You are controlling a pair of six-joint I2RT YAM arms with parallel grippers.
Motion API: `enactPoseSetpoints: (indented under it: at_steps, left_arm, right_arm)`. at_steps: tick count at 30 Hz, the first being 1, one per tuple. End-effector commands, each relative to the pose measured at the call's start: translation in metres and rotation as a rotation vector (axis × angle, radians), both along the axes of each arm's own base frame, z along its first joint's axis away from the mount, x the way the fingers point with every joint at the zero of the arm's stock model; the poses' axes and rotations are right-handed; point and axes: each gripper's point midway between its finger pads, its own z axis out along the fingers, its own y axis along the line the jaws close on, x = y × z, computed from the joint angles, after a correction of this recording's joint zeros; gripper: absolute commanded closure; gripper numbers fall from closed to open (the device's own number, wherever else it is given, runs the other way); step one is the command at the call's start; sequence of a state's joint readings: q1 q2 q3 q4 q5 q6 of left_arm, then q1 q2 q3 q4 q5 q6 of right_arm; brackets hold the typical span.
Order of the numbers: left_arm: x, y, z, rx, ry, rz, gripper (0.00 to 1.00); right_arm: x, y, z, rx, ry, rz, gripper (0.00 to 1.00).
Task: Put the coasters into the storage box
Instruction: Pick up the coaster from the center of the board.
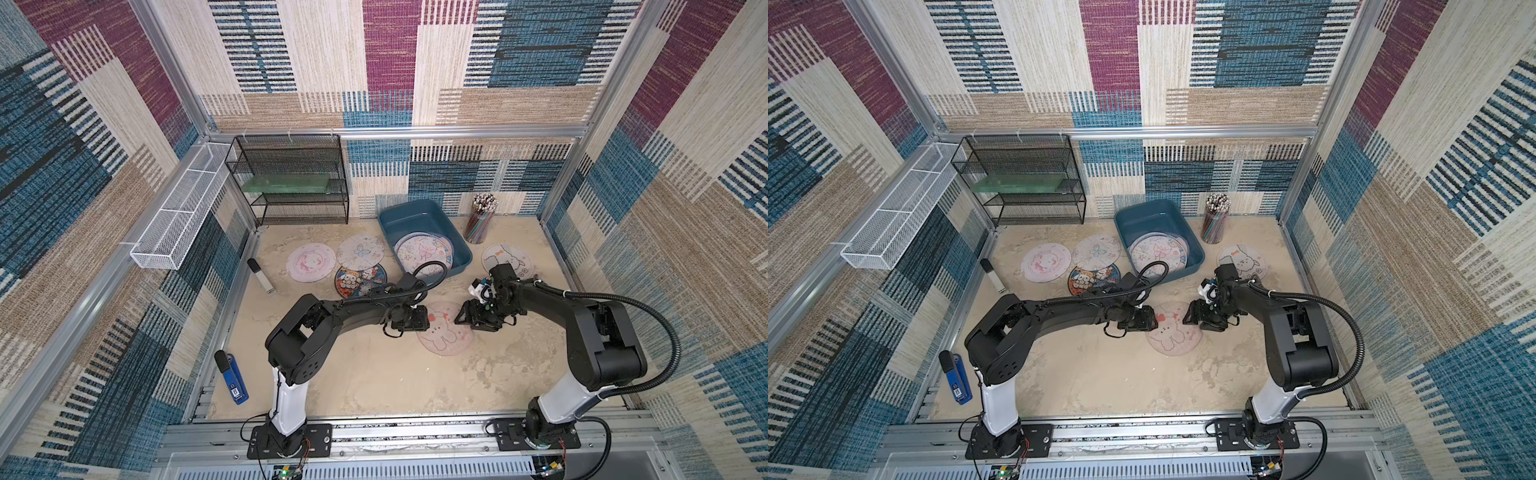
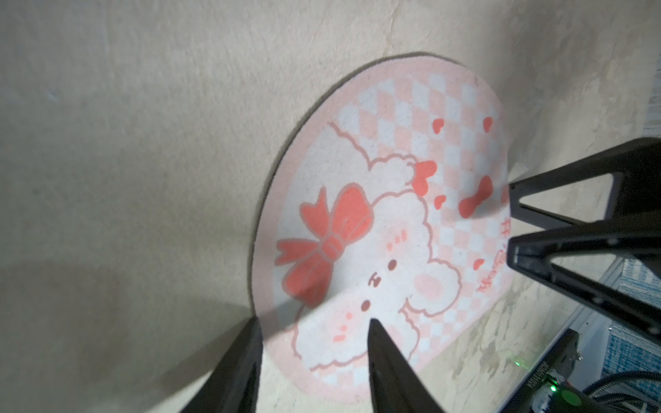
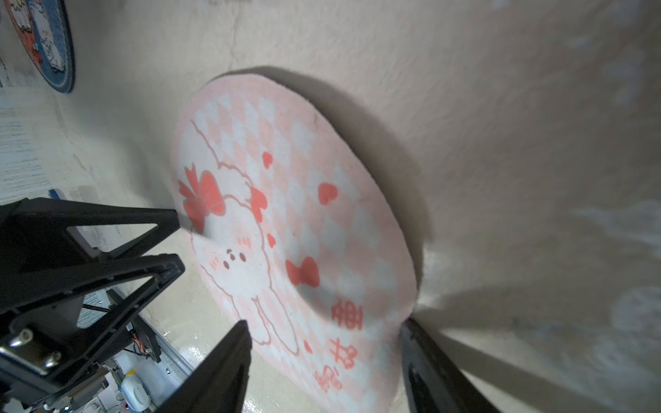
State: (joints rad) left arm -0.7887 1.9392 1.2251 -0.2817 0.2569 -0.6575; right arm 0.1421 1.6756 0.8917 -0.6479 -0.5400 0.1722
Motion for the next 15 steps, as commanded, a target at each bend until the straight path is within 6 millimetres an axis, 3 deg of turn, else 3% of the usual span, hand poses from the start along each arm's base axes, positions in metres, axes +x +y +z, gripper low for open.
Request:
enactPoseSetpoints:
  at_steps: [1, 7, 15]
  left_arm:
    - [-0.014, 0.017, -0.013, 0.081, 0.059, 0.02, 0.53]
    - [-0.017, 0.019, -0.015, 0.087, 0.061, 0.012, 0.53]
    - [-0.017, 0.021, -0.014, 0.089, 0.059, 0.012, 0.53]
  right_arm:
    - [-0.026, -0.021, -0.028, -0.163, 0.124, -0.009, 0.32]
    - [-0.022, -0.016, -0.028, -0.162, 0.121, 0.0, 0.4]
    - [-0.012, -0.016, -0.016, -0.163, 0.078, -0.016, 0.69]
